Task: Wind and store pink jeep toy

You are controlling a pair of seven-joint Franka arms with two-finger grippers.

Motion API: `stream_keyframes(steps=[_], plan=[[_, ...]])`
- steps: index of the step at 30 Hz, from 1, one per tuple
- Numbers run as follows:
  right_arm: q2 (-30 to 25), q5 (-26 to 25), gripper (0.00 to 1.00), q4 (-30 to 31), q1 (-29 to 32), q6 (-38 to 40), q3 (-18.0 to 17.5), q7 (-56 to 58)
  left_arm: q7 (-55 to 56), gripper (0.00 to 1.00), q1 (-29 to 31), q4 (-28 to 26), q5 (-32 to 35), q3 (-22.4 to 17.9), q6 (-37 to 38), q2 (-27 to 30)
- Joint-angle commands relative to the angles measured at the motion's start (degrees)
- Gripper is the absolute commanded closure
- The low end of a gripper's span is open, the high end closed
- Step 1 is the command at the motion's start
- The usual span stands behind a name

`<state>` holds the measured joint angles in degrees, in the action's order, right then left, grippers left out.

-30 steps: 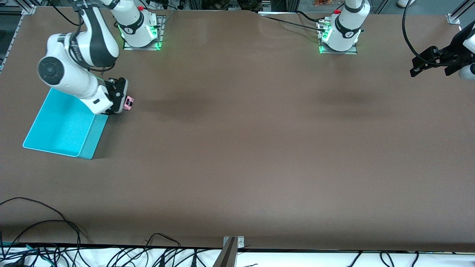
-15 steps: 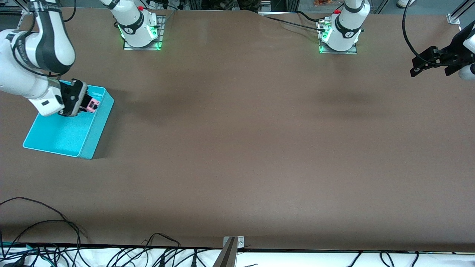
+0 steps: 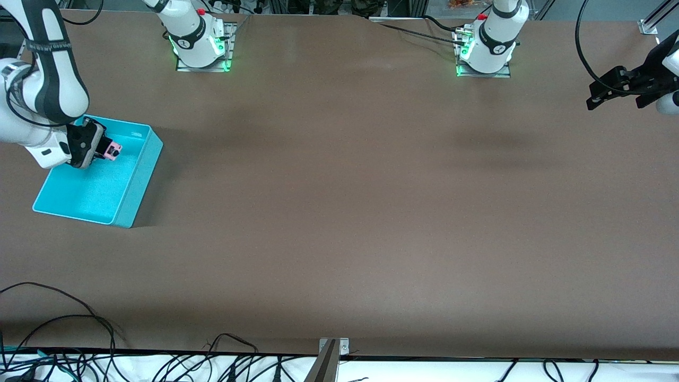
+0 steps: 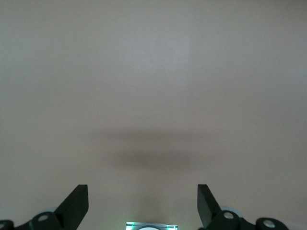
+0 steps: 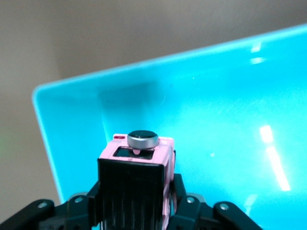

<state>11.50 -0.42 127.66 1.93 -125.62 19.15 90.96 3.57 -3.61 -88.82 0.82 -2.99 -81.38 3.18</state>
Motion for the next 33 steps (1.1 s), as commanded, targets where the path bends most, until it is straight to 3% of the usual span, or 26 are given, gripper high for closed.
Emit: stream_keyframes(steps=[1,9,12,13,14,15,16,26,33], plan=[[3.88,0.33,0.97,0.22,0.97,-3.13,0.45,3.52,-0.06,0.00,0.18,2.25,-0.73,-0.18,1.49,-1.07],[7.48,1.91,0.87,0.22,1.41,-5.07,0.36,3.61,0.03,0.00,0.18,2.16,-0.73,-0.18,1.49,-1.07],[8.19,2.26,0.59,0.22,1.41,-5.16,0.27,3.61,0.03,0.00,0.18,2.16,-0.73,-0.18,1.49,-1.07],[8.28,2.52,0.44,0.13,1.41,-5.16,0.18,3.61,0.03,0.00,0.18,2.16,-0.73,-0.18,1.49,-1.07],[8.28,2.96,0.21,0.13,1.41,-5.25,0.10,3.61,0.03,0.00,0.18,2.25,-0.73,-0.18,1.49,-1.07],[8.28,3.66,0.07,0.13,1.41,-5.16,0.10,3.61,0.03,0.00,0.18,2.25,-0.73,-0.18,1.49,-1.07],[8.28,4.02,0.00,0.13,1.32,-5.16,0.01,3.61,0.03,0.00,0.18,2.16,-0.73,-0.18,1.49,-1.07],[6.70,4.20,0.00,-1.71,0.97,-3.23,-0.43,3.79,0.03,0.00,0.18,2.07,-0.73,-0.18,1.49,-1.07],[6.43,4.29,0.00,-11.19,0.97,7.39,-2.54,3.00,0.12,0.00,0.18,1.99,-0.73,-0.18,1.58,-1.07]])
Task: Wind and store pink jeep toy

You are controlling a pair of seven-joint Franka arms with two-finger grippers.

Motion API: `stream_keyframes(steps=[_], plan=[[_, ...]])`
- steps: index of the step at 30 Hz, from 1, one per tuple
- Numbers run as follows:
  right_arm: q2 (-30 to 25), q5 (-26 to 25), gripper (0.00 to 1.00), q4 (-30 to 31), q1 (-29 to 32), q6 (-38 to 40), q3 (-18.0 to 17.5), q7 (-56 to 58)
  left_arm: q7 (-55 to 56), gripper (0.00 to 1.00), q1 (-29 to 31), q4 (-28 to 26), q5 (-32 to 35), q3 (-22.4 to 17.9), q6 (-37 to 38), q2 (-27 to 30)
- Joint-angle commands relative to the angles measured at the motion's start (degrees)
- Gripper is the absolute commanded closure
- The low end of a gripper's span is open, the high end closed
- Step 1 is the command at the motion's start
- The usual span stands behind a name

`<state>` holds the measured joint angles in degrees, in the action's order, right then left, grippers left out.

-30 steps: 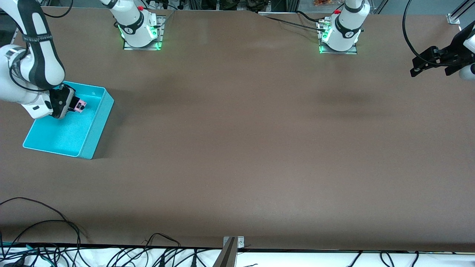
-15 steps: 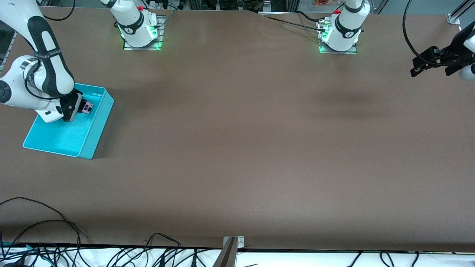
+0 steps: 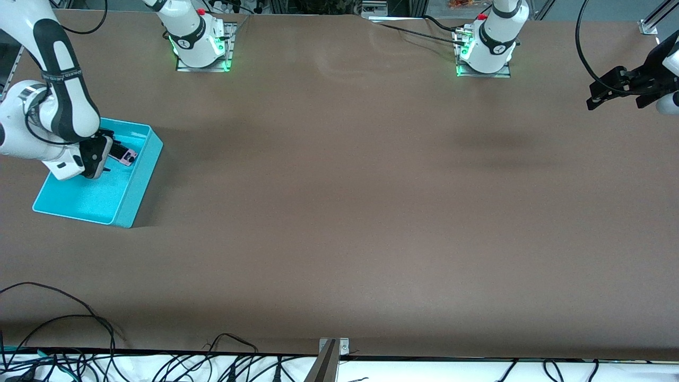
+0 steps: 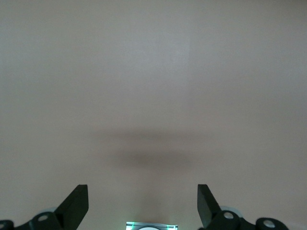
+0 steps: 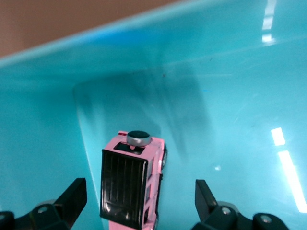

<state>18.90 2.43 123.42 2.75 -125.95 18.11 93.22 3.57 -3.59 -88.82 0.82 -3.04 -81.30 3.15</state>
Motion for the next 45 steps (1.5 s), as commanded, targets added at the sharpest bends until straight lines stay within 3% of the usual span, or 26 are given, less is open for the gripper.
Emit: stream_keyframes(steps=[1,5,13,30,34,39,45], plan=[[-0.97,1.44,0.00,-8.71,0.15,9.30,-1.93,0.65,0.12,0.00,0.16,1.99,-0.73,-0.13,1.49,-1.04],[-1.06,1.53,0.00,-14.42,0.15,13.87,-3.51,-1.71,0.12,0.00,0.16,2.07,-0.82,-0.13,1.49,-1.04],[-3.51,1.44,0.00,-21.46,0.06,20.47,-7.73,-18.66,0.12,0.00,-0.01,2.07,-0.82,-0.04,1.49,-1.04],[-4.92,0.47,0.00,-34.21,-0.20,32.69,-16.96,-76.40,0.12,0.00,0.07,1.99,-0.82,-0.04,1.49,-1.04],[-4.84,-2.42,0.00,-37.28,-1.08,34.62,-18.28,-88.18,0.12,0.00,0.07,1.99,-0.82,-0.04,1.49,-1.04],[-4.92,-2.25,0.00,-38.52,-1.70,36.47,-18.37,-97.51,0.12,0.00,0.07,1.99,-0.82,-0.04,1.49,-1.04],[-4.84,-2.34,0.00,-40.10,-1.70,37.09,-18.20,-97.88,0.12,0.00,0.07,1.99,-0.82,-0.04,1.49,-1.04]])
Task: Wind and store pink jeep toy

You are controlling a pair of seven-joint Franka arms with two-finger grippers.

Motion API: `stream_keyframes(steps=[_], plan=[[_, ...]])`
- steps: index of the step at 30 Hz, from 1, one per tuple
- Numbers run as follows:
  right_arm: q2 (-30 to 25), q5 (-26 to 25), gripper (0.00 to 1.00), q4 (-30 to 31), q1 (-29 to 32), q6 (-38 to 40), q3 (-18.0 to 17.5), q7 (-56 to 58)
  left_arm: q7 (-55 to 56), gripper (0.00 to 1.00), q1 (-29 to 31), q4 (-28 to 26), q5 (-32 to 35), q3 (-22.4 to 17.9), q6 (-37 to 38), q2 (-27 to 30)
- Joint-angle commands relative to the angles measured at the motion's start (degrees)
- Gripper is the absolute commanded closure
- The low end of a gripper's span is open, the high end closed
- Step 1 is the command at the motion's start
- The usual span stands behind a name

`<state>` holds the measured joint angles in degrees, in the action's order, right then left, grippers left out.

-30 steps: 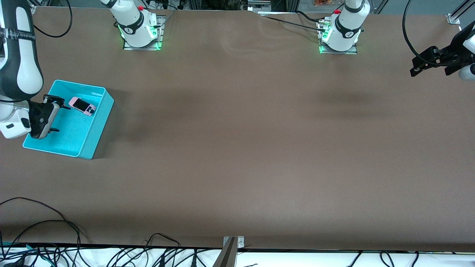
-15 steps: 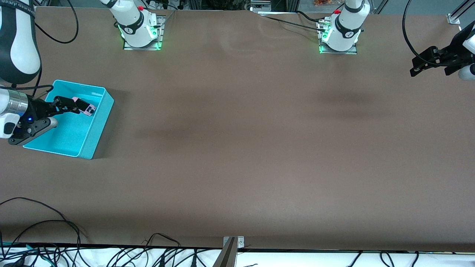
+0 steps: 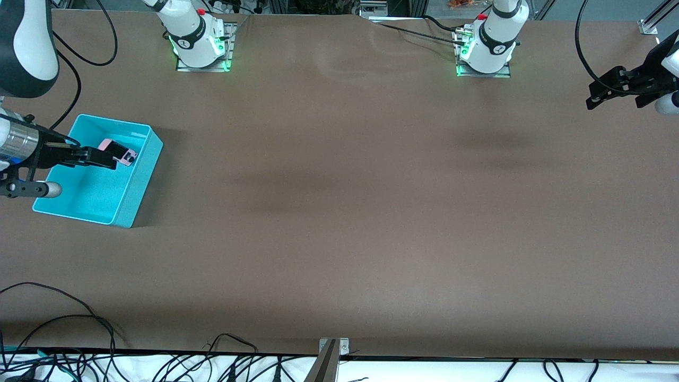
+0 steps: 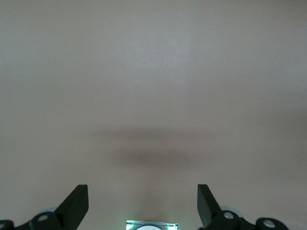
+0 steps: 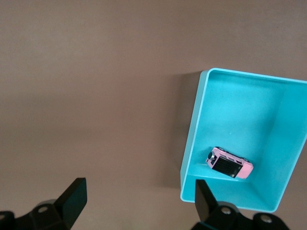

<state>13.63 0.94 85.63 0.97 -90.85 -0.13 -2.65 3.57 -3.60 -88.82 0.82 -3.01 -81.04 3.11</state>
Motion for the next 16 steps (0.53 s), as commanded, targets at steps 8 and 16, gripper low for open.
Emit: stream_keyframes(steps=[8,16], plan=[[0.52,-0.68,0.00,-2.22,0.26,2.08,0.21,3.97,0.12,0.00,0.08,1.99,-0.82,-0.07,1.24,-1.00],[0.52,-0.68,0.00,-2.22,0.26,2.08,0.21,3.53,0.03,0.00,0.08,1.99,-0.82,-0.07,1.33,-1.00]])
